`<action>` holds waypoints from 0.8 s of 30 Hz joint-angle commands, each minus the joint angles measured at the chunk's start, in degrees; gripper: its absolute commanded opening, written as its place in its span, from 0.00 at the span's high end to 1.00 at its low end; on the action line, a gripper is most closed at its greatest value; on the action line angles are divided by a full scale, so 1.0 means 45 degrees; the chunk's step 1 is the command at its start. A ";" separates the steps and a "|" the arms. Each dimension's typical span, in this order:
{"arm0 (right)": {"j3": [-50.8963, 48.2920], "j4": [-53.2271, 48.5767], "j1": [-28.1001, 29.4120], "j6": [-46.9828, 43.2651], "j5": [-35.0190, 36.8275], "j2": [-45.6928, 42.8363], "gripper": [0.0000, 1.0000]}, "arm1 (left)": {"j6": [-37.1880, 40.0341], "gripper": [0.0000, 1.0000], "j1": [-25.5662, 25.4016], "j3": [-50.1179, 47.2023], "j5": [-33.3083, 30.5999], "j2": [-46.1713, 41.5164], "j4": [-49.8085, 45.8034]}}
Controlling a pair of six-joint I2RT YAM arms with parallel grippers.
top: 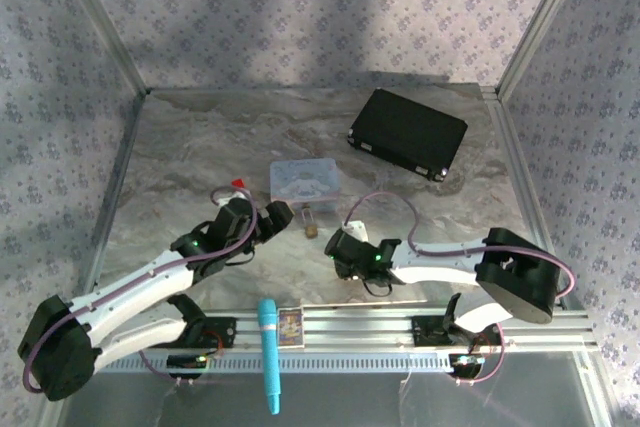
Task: Unlock a padlock with a key
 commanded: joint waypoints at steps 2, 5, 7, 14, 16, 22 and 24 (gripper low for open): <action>0.0414 -0.1265 0.0554 0.0713 0.0446 0.0378 0.68 | -0.0157 0.00 -0.0084 0.0079 -0.0317 -0.0187 -0.0059; 0.0452 -0.1390 0.0653 0.0957 0.0556 0.0558 0.68 | -0.0157 0.00 -0.0084 0.0083 -0.0329 -0.0088 -0.0063; 0.0455 -0.1328 0.0610 0.1017 0.0361 0.0723 0.70 | -0.0230 0.00 -0.0083 0.0081 -0.0317 0.0006 -0.0018; 0.0083 -0.0792 0.0629 0.1248 -0.0125 0.0645 0.85 | -0.0274 0.00 -0.0081 0.0289 -0.0345 0.0249 0.0120; -0.0137 -0.0381 0.0404 0.1180 -0.0468 0.0638 0.89 | -0.0286 0.00 -0.0103 0.0442 -0.0269 0.0557 0.0320; -0.1208 0.1030 -0.0138 0.0772 -0.1201 -0.0319 0.93 | -0.0237 0.01 -0.0420 0.0927 0.0016 0.1653 0.0867; -0.1680 0.1633 -0.0426 0.0495 -0.1493 -0.0903 0.94 | -0.0130 0.05 -0.0572 0.1040 0.0095 0.2035 0.1248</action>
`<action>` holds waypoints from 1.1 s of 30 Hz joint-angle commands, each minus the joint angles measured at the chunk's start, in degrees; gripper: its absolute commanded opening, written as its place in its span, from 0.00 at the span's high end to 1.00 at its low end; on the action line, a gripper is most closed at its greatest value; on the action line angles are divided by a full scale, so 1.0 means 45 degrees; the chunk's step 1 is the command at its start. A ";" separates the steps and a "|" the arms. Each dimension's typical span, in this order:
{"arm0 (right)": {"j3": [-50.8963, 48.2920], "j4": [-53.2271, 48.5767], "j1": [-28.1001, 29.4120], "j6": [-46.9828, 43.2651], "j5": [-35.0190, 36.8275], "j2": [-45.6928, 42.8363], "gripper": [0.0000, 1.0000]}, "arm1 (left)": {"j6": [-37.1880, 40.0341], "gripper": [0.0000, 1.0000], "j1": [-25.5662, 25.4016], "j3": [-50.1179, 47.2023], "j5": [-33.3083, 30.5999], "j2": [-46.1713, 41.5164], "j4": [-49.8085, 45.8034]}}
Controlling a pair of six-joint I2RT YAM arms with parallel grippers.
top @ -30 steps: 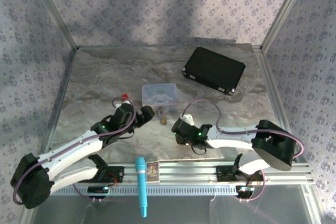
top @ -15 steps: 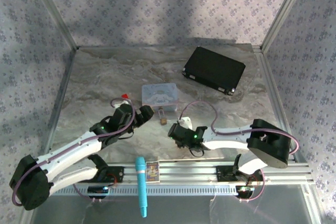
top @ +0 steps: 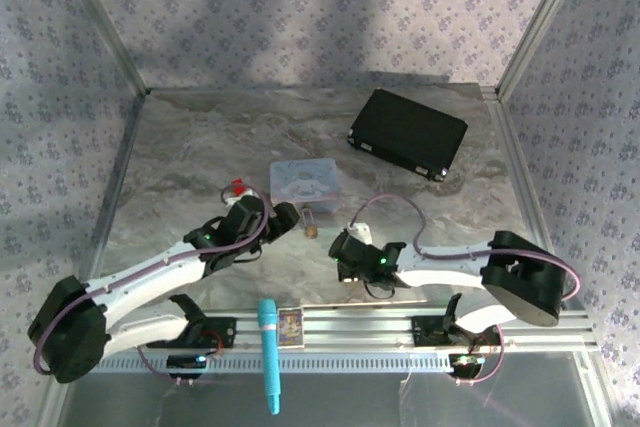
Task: Unlock a padlock with a key
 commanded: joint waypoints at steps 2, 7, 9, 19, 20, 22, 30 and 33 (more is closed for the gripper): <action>-0.1087 0.1044 -0.0645 -0.0786 -0.1358 -0.0856 0.94 | 0.0021 0.11 -0.0400 0.0800 0.0156 0.0744 0.1002; -0.1315 0.1001 -0.1656 -0.2568 -0.2419 -0.2546 0.94 | 0.0572 0.21 -0.1009 0.1449 0.0642 0.1889 0.1973; -0.1422 0.1194 -0.2268 -0.2857 -0.3191 -0.3138 0.94 | 0.0995 0.24 -0.1339 0.1809 0.0707 0.2299 0.2338; -0.1697 0.3431 -0.3716 -0.2735 -0.6373 -0.4487 0.94 | 0.2644 0.39 -0.2028 0.2375 0.2086 0.3116 0.4475; -0.1698 0.3553 -0.3745 -0.2675 -0.6392 -0.4565 0.94 | 0.2689 0.38 -0.2029 0.2468 0.2108 0.3176 0.4326; -0.1598 0.3510 -0.3736 -0.2613 -0.6330 -0.4664 0.94 | 0.2617 0.39 -0.2031 0.2543 0.2092 0.3276 0.4093; -0.1516 0.3660 -0.3841 -0.2444 -0.6139 -0.4873 0.94 | 0.2453 0.52 -0.2238 0.2514 0.2677 0.3766 0.4578; -0.1527 0.3569 -0.3879 -0.2438 -0.5968 -0.4903 0.94 | 0.2505 0.61 -0.2285 0.2563 0.2554 0.3779 0.4337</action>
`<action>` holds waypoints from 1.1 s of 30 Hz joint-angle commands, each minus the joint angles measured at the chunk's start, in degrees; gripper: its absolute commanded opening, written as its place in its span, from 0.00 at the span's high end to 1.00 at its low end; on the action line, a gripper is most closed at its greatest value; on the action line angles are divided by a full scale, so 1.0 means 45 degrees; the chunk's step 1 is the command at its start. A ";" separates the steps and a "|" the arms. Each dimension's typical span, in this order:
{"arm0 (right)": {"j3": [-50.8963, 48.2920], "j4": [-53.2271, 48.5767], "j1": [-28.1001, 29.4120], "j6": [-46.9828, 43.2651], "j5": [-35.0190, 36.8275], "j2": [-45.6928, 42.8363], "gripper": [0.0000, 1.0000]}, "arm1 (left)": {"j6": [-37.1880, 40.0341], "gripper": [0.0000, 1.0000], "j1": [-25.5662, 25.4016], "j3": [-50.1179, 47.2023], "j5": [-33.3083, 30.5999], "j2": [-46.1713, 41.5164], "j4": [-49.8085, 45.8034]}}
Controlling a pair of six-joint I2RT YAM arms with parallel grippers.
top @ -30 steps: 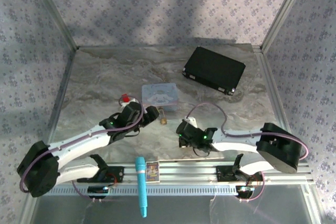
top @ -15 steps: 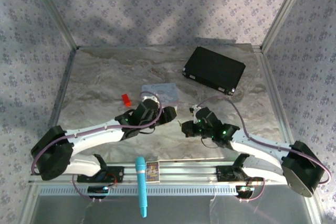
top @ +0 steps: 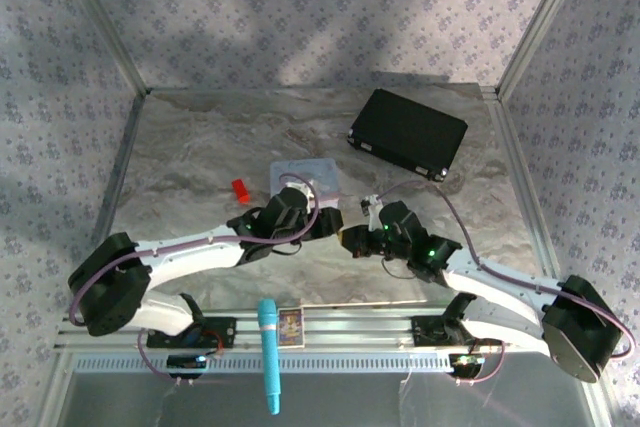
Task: Unlock a padlock with a key
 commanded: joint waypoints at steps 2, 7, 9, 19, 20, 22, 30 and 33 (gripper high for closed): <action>-0.0082 0.0224 -0.0113 0.0228 0.0035 -0.0226 0.94 | 0.0040 0.69 -0.0103 0.0353 0.0079 0.0065 0.0169; -0.0123 0.0389 -0.0145 0.0313 0.0133 -0.0197 0.94 | -0.0127 0.94 -0.0092 0.0335 0.0048 0.0204 0.0049; -0.0105 0.0433 -0.0164 0.0272 0.0134 -0.0162 0.93 | -0.0162 1.00 -0.0107 0.0315 0.0035 0.0222 0.0095; 0.0394 0.0950 -0.2474 -0.0005 -0.1800 -0.0941 0.01 | -0.0415 1.00 0.0906 -0.0332 -0.0572 -0.1099 0.1182; 0.0508 0.1581 -0.2817 0.0143 -0.2327 -0.0906 0.01 | -0.0507 1.00 0.1129 -0.0604 -0.0433 -0.1279 0.1925; 0.1046 0.2511 -0.3292 0.0386 -0.3554 -0.0454 0.01 | -0.0745 1.00 0.1486 -0.1014 -0.0154 -0.1493 0.3267; 0.3279 0.4967 -0.3535 0.1633 -0.6120 0.1795 0.03 | 0.0095 1.00 0.1744 -0.0780 0.0422 -0.2726 0.4798; 0.3315 0.5342 -0.3391 0.1604 -0.5958 0.1805 0.13 | 0.0204 1.00 0.1759 -0.0926 0.0257 -0.3431 0.5053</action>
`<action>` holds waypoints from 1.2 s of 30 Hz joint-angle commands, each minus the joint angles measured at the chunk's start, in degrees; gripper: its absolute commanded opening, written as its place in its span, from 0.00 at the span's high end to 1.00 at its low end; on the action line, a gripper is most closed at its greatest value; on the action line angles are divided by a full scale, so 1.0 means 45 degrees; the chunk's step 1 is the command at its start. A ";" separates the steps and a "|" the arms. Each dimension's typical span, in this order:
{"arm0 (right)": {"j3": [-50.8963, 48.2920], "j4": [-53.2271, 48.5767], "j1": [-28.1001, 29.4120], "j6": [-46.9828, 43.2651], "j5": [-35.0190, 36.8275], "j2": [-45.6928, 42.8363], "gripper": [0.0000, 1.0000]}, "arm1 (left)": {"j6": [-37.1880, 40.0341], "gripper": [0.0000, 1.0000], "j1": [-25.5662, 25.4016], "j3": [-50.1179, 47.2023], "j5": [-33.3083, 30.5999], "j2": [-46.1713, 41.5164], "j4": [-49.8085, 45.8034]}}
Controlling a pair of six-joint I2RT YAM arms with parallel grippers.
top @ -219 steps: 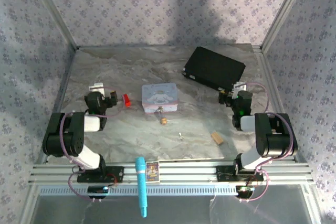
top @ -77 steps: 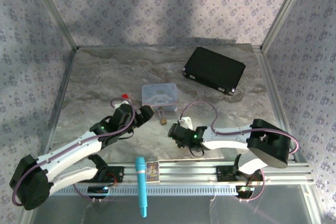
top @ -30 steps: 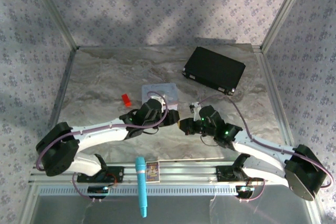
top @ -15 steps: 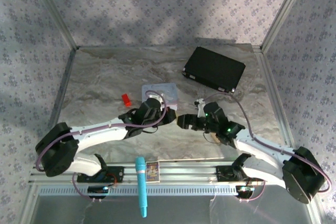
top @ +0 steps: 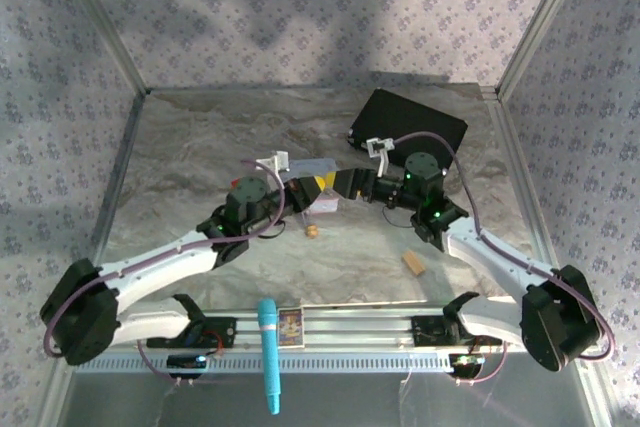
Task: Unlock a padlock with a key
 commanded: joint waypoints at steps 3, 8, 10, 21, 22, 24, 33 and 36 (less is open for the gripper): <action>0.0182 0.2106 0.0321 0.0729 -0.0881 0.0194 0.26 | 0.0416 1.00 0.0011 0.0069 0.0322 -0.1055 0.1462; 0.0273 0.2724 0.0793 0.0766 -0.1055 0.0150 0.41 | 0.0400 1.00 0.0014 0.0111 0.0309 -0.1268 0.1360; 0.0364 0.2520 0.0958 0.0600 -0.0938 0.0140 0.46 | 0.0358 1.00 0.0012 0.0133 0.0372 -0.1248 0.1450; 0.0102 0.2827 0.1025 0.0755 -0.0583 0.0388 0.65 | 0.0436 1.00 0.0015 0.0055 0.0129 -0.1463 0.1247; 0.0111 0.2827 0.1025 0.0817 -0.0610 0.0455 0.66 | 0.0436 1.00 0.0015 0.0038 0.0131 -0.1482 0.1266; 0.0108 0.2937 0.1015 0.0921 -0.0741 0.0595 0.72 | 0.0416 1.00 0.0016 0.0034 0.0149 -0.1461 0.1305; -0.0436 0.3337 0.0920 0.1220 -0.0557 0.0553 0.78 | 0.0513 1.00 0.0054 -0.0062 0.0004 -0.1687 0.1116; -0.0627 0.3290 0.0782 0.1275 -0.0432 0.0396 0.82 | 0.0553 1.00 0.0073 -0.0077 -0.0009 -0.1697 0.1033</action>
